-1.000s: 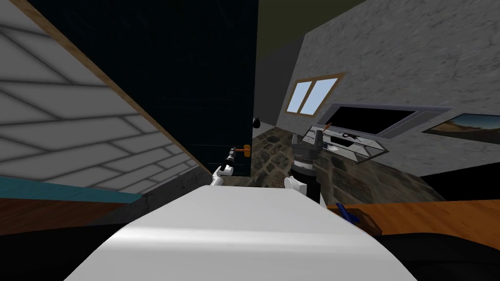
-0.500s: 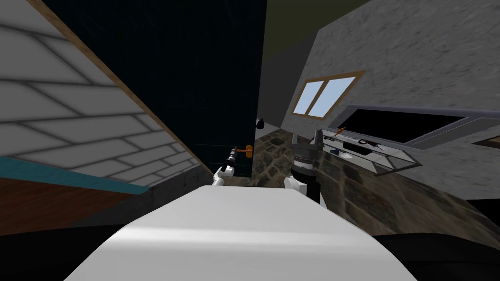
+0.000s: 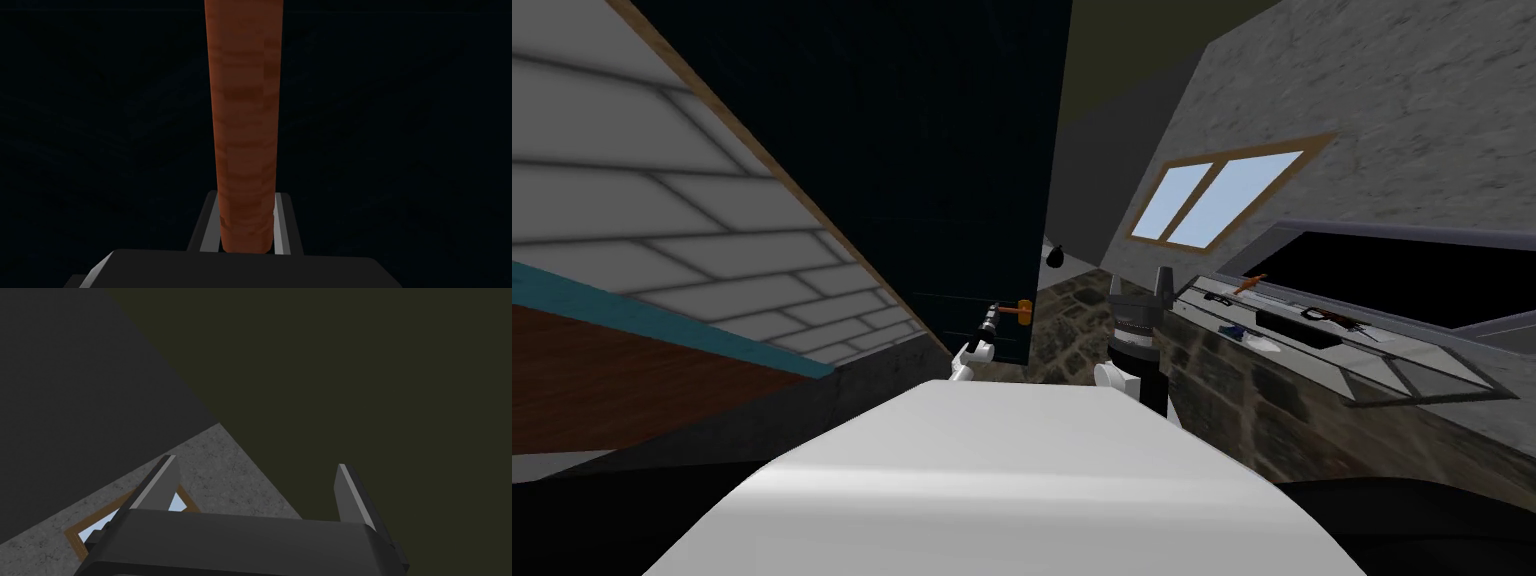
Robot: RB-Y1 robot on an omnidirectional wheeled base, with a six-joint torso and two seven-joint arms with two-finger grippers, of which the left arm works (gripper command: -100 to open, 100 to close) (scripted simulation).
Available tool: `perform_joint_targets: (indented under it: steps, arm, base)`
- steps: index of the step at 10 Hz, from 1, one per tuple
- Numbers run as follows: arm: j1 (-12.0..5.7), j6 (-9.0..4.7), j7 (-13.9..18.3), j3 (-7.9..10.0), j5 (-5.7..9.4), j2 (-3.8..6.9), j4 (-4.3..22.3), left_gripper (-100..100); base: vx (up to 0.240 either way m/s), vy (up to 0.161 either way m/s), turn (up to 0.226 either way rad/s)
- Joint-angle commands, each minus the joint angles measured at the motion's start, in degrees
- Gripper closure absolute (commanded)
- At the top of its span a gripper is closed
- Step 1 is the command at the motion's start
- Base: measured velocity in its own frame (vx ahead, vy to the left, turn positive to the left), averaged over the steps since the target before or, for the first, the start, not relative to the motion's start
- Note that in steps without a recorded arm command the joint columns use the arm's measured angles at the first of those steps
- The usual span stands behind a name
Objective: Push the door open
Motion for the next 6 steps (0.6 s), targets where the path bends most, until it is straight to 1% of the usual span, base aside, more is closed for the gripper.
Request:
perform_joint_targets:
  steps: [1, 2, 5, 6]
  arm:
    - [0.27, -0.18, -1.1, 0.16, 0.61, -0.27, -0.7, 100]
    - [0.42, -0.15, -1.6, -0.11, 0.90, -0.67, -0.9, 100]
    - [0.80, -0.09, -2.9, -0.83, 1.66, -1.79, -1.3, 100]
    - [0.89, -0.07, -3.2, -1.00, 1.85, -2.11, -1.5, 100]
  base:
    - [0.139, -0.149, 0.278]
    - [0.146, -0.163, 0.232]
    - [0.110, -0.181, 0.188]
    - [0.073, -0.158, 0.127]
